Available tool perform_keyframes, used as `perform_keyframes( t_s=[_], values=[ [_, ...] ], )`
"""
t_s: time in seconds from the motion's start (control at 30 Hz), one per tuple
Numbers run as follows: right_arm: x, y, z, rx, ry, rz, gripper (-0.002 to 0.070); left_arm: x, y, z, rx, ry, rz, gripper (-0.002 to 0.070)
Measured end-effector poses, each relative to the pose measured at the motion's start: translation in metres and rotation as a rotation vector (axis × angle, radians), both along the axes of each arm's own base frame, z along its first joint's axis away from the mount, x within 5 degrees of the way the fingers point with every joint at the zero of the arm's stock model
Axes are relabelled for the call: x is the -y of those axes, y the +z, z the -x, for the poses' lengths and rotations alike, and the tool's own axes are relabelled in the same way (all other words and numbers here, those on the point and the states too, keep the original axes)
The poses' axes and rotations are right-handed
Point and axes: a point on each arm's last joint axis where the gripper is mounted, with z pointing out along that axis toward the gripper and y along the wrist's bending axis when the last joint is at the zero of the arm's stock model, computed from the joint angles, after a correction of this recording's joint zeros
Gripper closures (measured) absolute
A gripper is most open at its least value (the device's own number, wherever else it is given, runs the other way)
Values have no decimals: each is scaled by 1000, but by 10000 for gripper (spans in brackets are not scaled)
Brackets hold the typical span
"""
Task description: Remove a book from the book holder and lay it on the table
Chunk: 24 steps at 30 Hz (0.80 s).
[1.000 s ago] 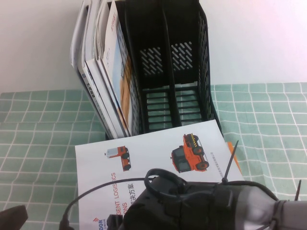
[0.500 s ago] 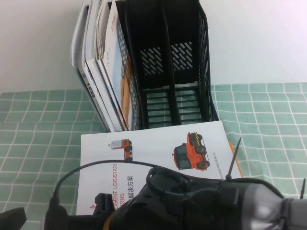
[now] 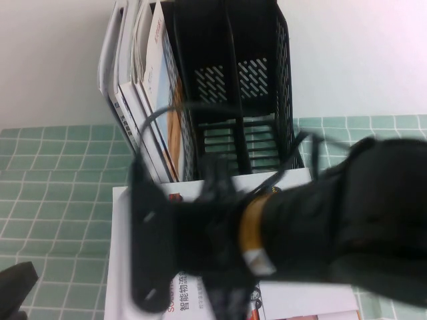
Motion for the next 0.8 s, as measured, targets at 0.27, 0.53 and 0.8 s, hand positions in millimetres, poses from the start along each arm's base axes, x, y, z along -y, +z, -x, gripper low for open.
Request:
perform_keyframes(
  t_s=[0.27, 0.53, 0.8],
  values=[
    [100, 45, -27, 169, -443, 26, 678, -1, 7, -1, 109, -20, -26, 675],
    [197, 45, 10, 235, -663, -151, 678, 3, 20, -3, 292, -81, -74, 675],
    [267, -14, 51, 233, -774, -429, 678, 12, 16, -2, 423, -181, -90, 675]
  ],
)
